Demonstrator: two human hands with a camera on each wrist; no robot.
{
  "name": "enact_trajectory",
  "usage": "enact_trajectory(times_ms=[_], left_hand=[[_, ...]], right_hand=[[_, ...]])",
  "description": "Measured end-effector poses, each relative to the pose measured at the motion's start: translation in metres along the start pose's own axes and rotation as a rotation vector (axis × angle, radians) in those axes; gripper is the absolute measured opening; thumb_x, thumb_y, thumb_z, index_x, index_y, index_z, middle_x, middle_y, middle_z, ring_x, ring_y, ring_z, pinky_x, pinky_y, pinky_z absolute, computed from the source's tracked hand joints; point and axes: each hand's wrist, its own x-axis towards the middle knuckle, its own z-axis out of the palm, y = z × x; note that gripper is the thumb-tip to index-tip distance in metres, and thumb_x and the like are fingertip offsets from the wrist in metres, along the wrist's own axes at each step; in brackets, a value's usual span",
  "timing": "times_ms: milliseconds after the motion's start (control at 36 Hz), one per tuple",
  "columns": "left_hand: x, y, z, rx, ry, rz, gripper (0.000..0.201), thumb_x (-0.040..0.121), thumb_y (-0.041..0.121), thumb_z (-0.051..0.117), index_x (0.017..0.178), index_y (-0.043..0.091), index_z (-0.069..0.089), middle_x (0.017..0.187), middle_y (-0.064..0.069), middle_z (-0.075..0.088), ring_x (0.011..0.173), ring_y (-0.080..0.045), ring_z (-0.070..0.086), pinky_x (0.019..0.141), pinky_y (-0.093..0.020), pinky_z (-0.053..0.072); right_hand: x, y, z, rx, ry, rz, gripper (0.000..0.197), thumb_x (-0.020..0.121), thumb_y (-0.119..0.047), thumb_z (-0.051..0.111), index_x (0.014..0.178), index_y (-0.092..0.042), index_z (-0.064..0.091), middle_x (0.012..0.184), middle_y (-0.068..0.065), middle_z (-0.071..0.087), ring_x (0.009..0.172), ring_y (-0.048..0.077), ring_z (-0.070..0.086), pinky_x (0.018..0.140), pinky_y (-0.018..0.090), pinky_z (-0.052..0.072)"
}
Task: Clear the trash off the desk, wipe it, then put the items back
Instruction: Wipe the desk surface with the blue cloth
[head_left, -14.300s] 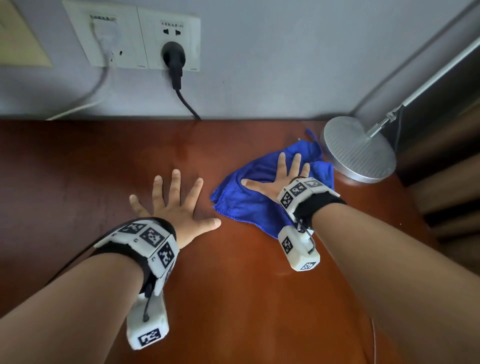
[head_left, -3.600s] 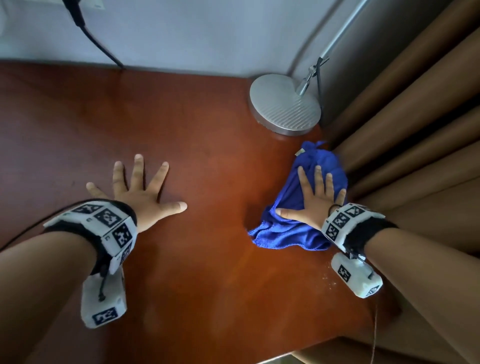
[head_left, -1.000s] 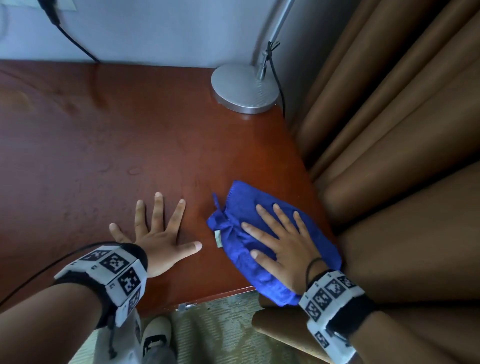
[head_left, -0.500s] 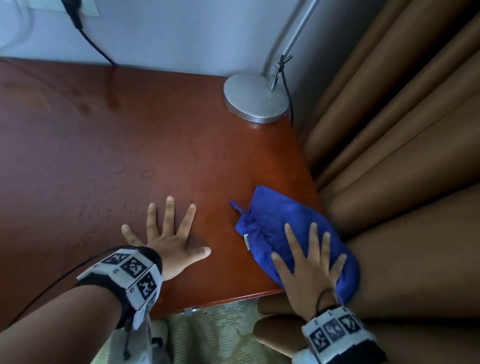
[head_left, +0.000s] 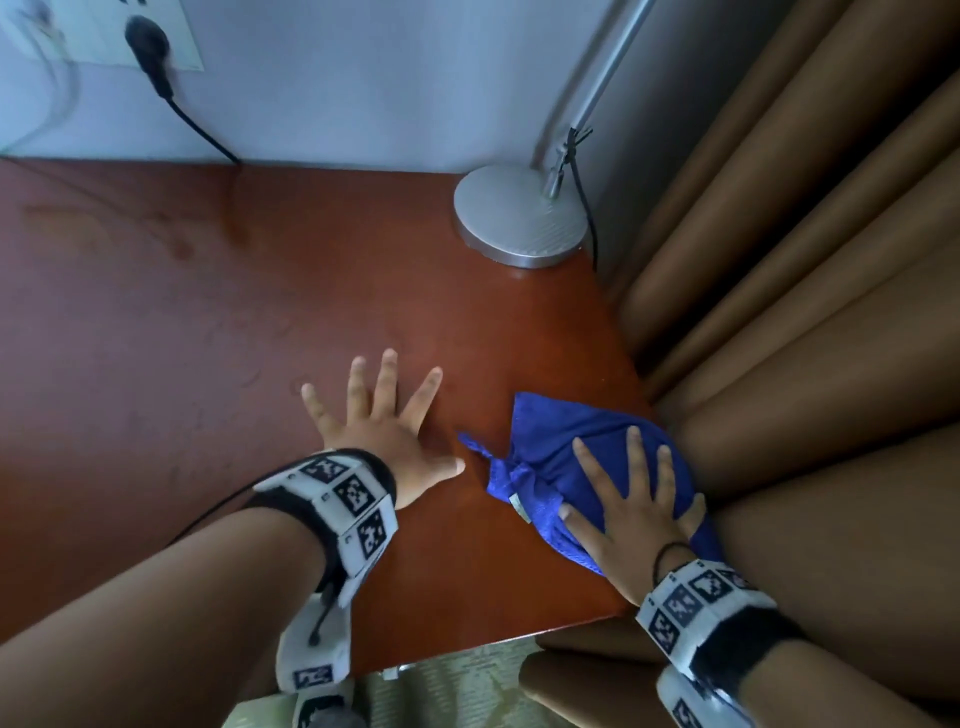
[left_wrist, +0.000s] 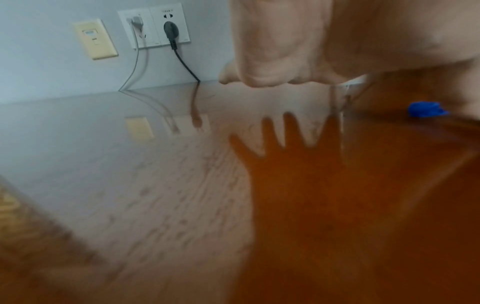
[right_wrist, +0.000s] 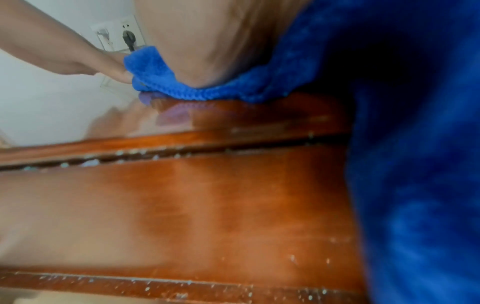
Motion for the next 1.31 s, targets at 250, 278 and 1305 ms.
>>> enact_trajectory(times_ms=[250, 278, 1305], left_hand=[[0.03, 0.003, 0.009, -0.066, -0.171, 0.06, 0.099, 0.076, 0.082, 0.038, 0.139, 0.049, -0.03, 0.144, 0.0, -0.049, 0.133, -0.031, -0.042, 0.105, -0.068, -0.016], [0.031, 0.002, 0.009, -0.067, -0.177, 0.066, 0.099, 0.076, 0.082, 0.037, 0.138, 0.048, -0.032, 0.143, 0.0, -0.05, 0.133, -0.031, -0.043, 0.105, -0.068, -0.016], [0.035, 0.0, 0.005, -0.058, -0.295, 0.107, 0.096, 0.076, 0.084, 0.03, 0.124, 0.048, -0.046, 0.131, 0.0, -0.06, 0.126, -0.034, -0.05, 0.101, -0.07, -0.018]], right_hand=[[0.047, -0.004, -0.026, 0.028, -0.003, 0.001, 0.066, 0.081, -0.077, 0.018, 0.114, -0.065, -0.037, 0.149, -0.008, -0.038, 0.142, 0.027, -0.024, 0.105, 0.061, 0.023], [0.054, -0.005, -0.029, 0.044, 0.001, 0.006, 0.065, 0.082, -0.076, 0.02, 0.114, -0.065, -0.035, 0.149, -0.009, -0.037, 0.142, 0.027, -0.023, 0.104, 0.06, 0.024], [0.236, -0.04, -0.134, 0.211, -0.028, 0.267, 0.06, 0.1, -0.047, 0.018, 0.143, -0.034, -0.023, 0.156, 0.019, 0.014, 0.136, 0.041, 0.03, 0.112, 0.051, 0.023]])
